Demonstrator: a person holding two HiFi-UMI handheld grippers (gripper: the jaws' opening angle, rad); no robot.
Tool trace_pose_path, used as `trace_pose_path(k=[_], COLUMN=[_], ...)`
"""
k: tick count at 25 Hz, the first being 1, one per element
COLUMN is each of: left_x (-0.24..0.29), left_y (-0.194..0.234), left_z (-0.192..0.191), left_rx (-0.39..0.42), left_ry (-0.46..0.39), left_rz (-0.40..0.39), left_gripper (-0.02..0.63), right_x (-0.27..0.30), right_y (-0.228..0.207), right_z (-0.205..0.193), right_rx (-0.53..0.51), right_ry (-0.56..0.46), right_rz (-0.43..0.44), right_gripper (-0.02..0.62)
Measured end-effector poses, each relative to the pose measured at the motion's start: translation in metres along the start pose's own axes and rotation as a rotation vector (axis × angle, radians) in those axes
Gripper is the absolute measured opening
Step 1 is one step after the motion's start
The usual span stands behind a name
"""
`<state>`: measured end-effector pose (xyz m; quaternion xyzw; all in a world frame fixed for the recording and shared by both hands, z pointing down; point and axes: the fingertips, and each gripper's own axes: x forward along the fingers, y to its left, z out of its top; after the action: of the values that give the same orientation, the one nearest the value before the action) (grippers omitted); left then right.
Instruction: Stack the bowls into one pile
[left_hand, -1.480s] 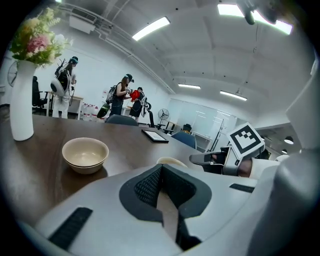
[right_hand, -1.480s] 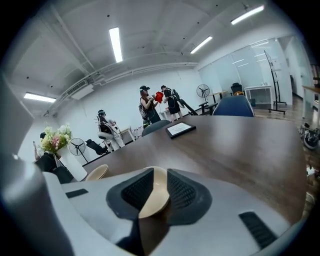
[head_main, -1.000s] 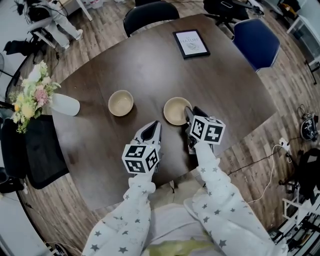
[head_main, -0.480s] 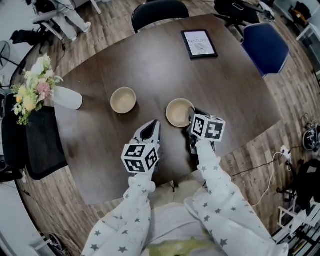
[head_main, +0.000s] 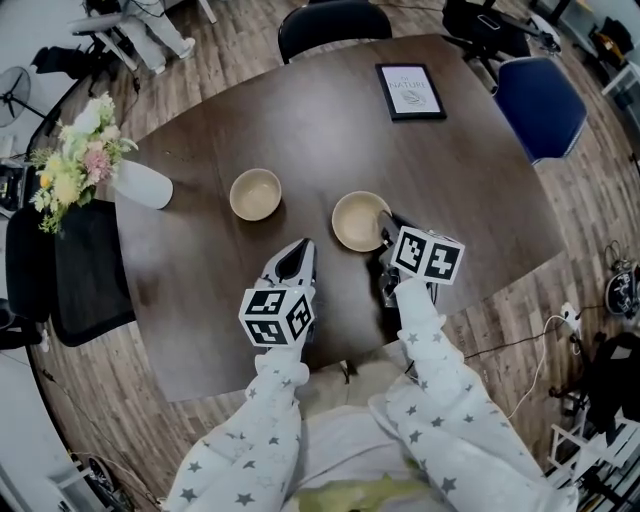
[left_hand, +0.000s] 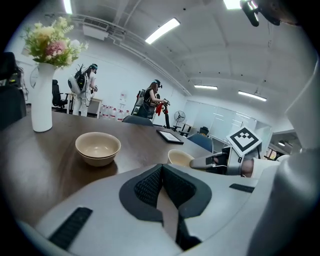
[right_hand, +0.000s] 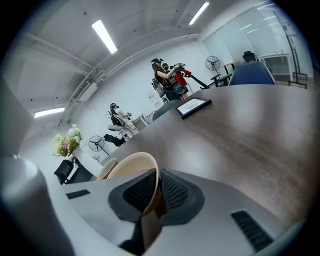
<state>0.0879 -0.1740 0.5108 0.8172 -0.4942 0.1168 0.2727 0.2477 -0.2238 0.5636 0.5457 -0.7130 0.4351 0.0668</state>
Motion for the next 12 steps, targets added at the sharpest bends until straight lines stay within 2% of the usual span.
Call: trace_pose_path(k=[12], left_x=[-0.029], left_y=[0.041], left_z=[0.015], left_rx=[-0.015], left_ry=[-0.038], left_rz=[0.051], left_gripper=[0.025], right_x=[0.011], right_y=[0.054], right_z=[0.011], right_rx=[0.038], right_ry=[-0.053], right_rz=[0.069], right_gripper=[0.041])
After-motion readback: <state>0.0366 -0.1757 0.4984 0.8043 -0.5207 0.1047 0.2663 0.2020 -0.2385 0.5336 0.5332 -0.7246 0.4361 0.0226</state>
